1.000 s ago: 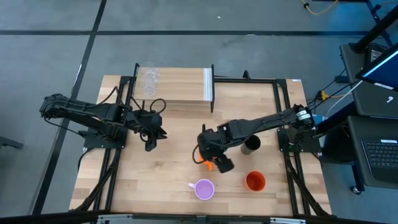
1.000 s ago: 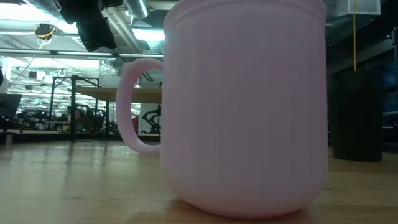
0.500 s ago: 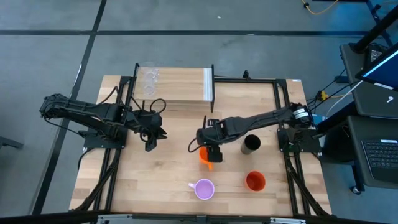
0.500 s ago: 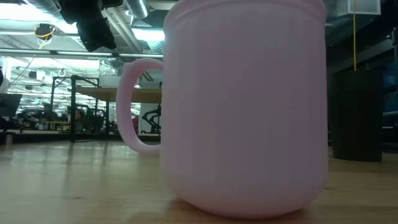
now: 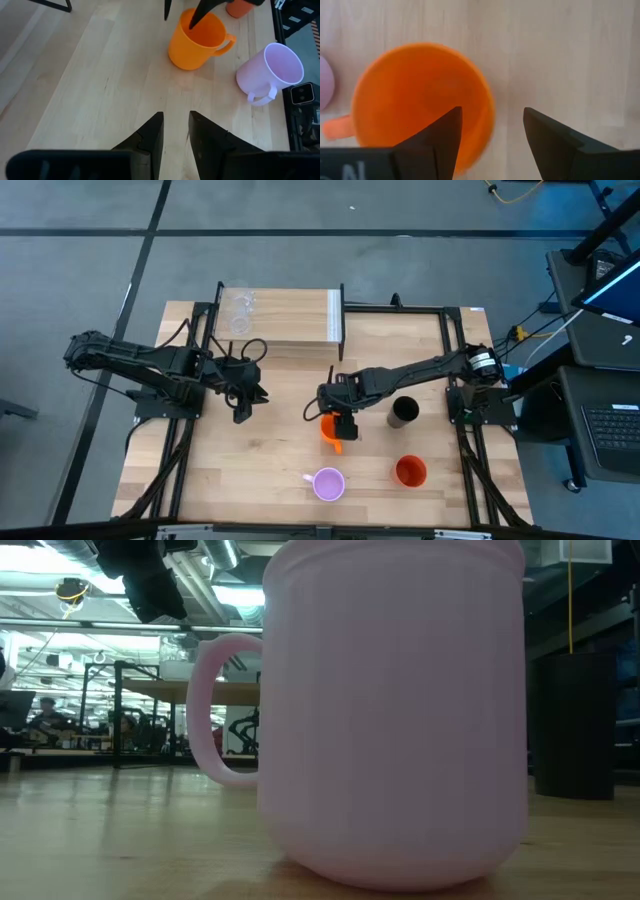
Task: Stack small to large cups/mugs on shelf
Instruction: Put the orange mug on the shelf
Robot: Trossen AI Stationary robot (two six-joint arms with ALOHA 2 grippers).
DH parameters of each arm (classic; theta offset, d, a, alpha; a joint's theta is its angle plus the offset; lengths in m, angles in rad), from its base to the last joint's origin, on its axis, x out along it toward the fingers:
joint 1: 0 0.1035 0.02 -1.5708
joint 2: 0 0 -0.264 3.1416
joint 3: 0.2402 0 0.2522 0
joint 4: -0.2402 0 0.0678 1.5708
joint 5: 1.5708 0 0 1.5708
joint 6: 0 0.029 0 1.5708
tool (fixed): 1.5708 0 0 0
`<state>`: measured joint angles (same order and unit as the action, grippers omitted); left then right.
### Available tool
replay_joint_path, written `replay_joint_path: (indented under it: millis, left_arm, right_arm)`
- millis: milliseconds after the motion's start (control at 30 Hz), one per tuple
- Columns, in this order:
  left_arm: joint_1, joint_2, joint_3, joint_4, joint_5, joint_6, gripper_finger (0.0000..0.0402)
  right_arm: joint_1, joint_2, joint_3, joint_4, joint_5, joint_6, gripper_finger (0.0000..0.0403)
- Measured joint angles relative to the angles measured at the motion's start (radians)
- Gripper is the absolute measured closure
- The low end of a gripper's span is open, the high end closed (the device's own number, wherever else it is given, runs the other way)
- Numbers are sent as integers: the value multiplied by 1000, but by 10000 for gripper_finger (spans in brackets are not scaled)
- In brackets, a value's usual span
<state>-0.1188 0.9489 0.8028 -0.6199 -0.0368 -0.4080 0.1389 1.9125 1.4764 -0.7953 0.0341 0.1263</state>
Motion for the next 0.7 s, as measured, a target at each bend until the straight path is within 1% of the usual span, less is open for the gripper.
replay_joint_path:
  millis: [233, 367, 433, 533, 633, 700]
  left_arm:
    - [0, 0, 0, 0, 0, 0, 315]
    - [0, 0, 0, 0, 0, 0, 315]
    - [0, 0, 0, 0, 0, 0, 315]
    - [0, 0, 0, 0, 0, 0, 315]
    - [0, 0, 0, 0, 0, 0, 315]
    - [0, 0, 0, 0, 0, 0, 315]
  right_arm:
    - [0, 0, -105, 123, -4, 0, 189]
    - [0, 0, -113, 135, -2, -3, 191]
    - [0, 0, -113, 135, -2, -17, 200]
    - [0, 0, -113, 139, -2, -52, 237]
    - [0, 0, -113, 143, -2, -87, 293]
    - [0, 0, -112, 148, -1, -112, 338]
